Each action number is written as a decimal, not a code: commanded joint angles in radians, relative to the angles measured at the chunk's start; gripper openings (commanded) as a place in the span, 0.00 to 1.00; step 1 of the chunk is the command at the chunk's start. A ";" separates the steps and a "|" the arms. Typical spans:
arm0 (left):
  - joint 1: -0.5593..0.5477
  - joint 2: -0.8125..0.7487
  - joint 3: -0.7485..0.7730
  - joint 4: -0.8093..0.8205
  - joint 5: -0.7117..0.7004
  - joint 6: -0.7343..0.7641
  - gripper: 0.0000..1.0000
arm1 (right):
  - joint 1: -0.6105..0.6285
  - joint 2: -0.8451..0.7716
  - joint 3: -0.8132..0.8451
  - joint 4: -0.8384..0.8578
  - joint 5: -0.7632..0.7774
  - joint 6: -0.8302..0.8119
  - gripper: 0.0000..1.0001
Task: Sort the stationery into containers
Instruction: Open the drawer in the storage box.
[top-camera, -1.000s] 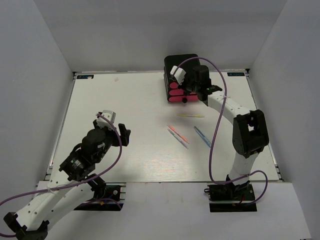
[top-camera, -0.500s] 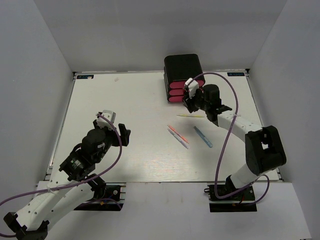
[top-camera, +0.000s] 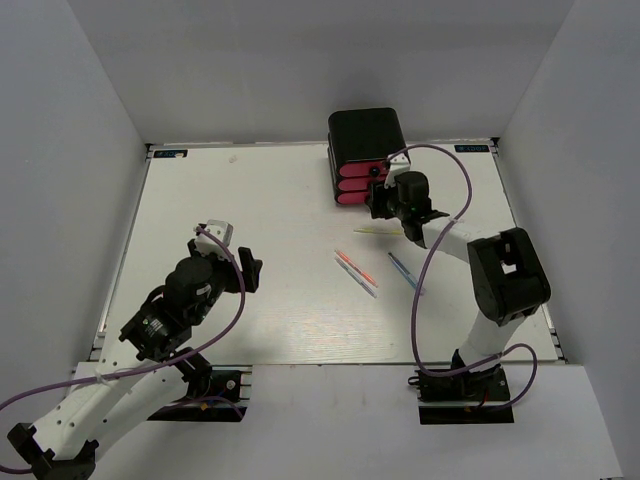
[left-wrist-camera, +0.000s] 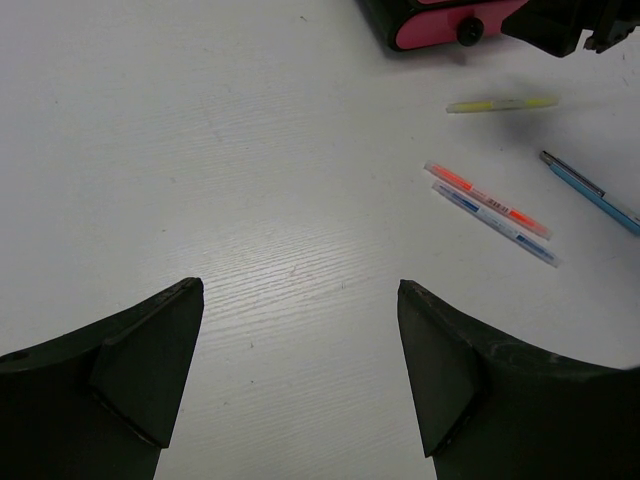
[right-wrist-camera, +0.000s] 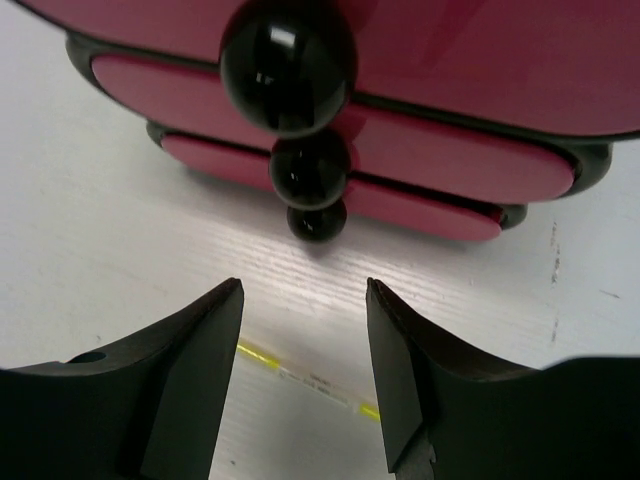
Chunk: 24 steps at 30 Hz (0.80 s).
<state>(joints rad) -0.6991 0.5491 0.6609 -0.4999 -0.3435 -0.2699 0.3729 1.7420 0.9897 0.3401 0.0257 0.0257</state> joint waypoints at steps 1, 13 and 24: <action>0.004 0.000 0.011 0.015 0.017 0.009 0.88 | -0.008 0.016 0.046 0.146 0.027 0.115 0.58; 0.004 0.000 0.011 0.015 0.017 0.009 0.88 | -0.009 0.128 0.155 0.163 0.089 0.263 0.57; 0.004 0.009 0.011 0.015 0.017 0.009 0.88 | -0.019 0.076 0.055 0.249 0.071 0.258 0.21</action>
<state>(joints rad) -0.6991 0.5594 0.6609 -0.4934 -0.3325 -0.2699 0.3679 1.8782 1.0798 0.5148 0.0879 0.2661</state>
